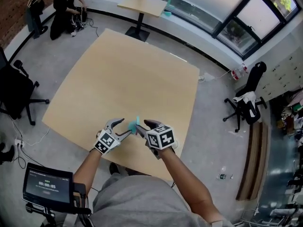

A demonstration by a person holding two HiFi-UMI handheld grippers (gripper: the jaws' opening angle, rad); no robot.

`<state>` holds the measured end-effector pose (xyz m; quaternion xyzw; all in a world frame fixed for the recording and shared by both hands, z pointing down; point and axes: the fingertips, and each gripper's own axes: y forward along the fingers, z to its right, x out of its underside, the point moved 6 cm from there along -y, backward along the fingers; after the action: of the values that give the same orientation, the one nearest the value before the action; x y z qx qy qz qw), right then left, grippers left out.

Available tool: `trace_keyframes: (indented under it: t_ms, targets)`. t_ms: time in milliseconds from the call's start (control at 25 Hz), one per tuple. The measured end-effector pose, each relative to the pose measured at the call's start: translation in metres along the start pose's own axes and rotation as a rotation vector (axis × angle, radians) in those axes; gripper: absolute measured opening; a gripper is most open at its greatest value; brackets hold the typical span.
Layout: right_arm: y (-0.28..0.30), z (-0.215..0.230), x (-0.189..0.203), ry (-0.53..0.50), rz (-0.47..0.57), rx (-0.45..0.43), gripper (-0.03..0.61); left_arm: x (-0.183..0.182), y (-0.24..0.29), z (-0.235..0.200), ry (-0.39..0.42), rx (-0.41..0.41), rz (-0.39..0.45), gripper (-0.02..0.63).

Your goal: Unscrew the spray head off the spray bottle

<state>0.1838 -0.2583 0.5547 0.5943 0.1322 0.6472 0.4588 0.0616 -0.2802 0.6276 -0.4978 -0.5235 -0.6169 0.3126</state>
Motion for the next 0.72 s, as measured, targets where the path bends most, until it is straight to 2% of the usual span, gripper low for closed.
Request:
trace_keyframes:
  t_ms: [120, 240, 400, 520, 640, 720]
  targets:
    - [0.042, 0.033, 0.001, -0.027, -0.145, 0.038, 0.204, 0.037, 0.054, -0.01, 0.098, 0.072, -0.084, 0.32]
    - [0.067, 0.052, 0.0, -0.009, -0.213, 0.033, 0.23, 0.062, 0.1, -0.012, 0.186, 0.143, -0.138, 0.357]
    - [0.07, 0.036, 0.002, -0.013, -0.289, -0.016, 0.232, 0.061, 0.118, 0.007, 0.291, 0.206, -0.145, 0.388]
    - [0.067, 0.027, 0.01, 0.046, -0.339, -0.055, 0.233, 0.061, 0.125, 0.022, 0.363, 0.229, -0.163, 0.388]
    - [0.065, 0.025, 0.015, 0.104, -0.375, -0.084, 0.228, 0.059, 0.128, 0.027, 0.361, 0.18, -0.135, 0.371]
    - [0.063, 0.023, 0.014, 0.052, -0.421, -0.104, 0.223, 0.058, 0.128, 0.028, 0.323, 0.152, -0.11, 0.347]
